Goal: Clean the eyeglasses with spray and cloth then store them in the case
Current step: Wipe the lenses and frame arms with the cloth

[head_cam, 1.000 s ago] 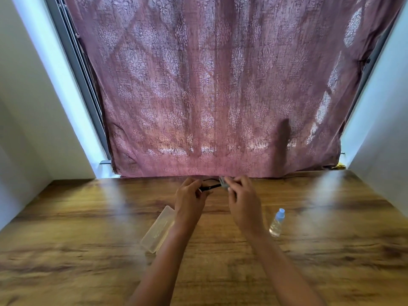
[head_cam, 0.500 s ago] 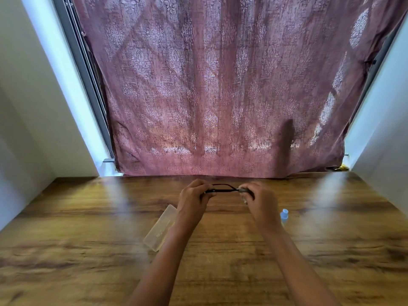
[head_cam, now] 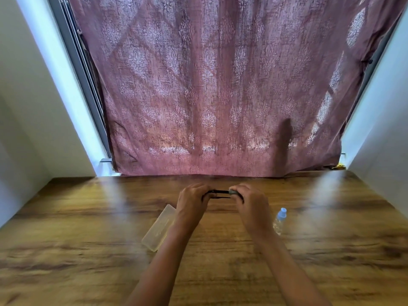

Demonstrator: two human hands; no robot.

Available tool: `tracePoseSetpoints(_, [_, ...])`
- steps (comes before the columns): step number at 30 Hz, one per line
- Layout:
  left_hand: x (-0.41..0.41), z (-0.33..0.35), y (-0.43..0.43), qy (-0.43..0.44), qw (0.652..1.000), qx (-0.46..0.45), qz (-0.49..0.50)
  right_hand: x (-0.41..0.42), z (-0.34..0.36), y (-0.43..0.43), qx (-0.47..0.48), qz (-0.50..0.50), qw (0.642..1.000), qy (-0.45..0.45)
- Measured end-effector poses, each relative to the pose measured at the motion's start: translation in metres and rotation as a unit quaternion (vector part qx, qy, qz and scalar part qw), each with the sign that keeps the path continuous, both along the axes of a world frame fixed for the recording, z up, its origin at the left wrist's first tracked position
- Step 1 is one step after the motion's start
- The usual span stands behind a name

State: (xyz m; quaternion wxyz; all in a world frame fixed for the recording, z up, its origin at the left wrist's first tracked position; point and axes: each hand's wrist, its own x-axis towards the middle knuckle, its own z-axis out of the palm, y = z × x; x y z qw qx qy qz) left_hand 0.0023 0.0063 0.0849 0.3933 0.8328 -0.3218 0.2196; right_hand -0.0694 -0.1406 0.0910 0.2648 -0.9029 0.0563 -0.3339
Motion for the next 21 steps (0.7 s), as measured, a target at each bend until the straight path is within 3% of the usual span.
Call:
tracePoseSetpoints(7, [0.0, -0.001, 0.0, -0.017, 0.999, -0.031, 0.01, -0.005, 0.004, -0.022, 0.025, -0.073, 0.997, -0.001])
tracePoseSetpoints(15, [-0.004, 0.002, -0.008, -0.018, 1.0, -0.013, 0.004, 0.003, 0.003, 0.007, -0.021, 0.018, 1.0, -0.013])
tracePoseSetpoints(21, [0.0, 0.0, -0.002, -0.022, 0.999, -0.047, 0.011, -0.006, 0.004, -0.027, 0.023, -0.07, 0.997, -0.014])
